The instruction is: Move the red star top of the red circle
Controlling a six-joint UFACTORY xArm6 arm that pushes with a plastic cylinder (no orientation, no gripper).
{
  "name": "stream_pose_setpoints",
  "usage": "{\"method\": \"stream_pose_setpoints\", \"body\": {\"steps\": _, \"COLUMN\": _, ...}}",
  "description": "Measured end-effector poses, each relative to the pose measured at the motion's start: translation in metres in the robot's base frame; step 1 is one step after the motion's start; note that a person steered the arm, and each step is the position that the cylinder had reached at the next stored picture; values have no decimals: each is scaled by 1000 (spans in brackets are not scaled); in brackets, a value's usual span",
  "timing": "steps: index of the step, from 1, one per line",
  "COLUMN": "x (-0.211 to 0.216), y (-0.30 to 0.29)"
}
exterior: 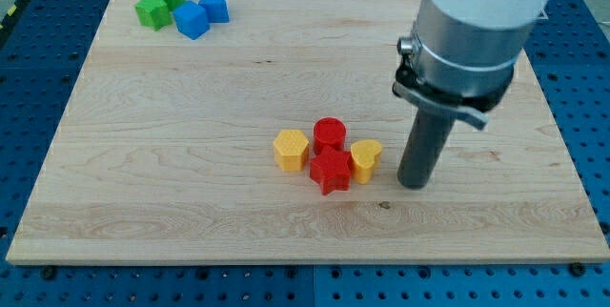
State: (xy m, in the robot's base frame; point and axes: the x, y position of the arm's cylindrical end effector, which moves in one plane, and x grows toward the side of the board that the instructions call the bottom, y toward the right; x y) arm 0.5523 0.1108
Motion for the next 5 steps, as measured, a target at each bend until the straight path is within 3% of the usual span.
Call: {"method": "stream_pose_setpoints", "body": {"steps": 5, "x": 7, "y": -126}}
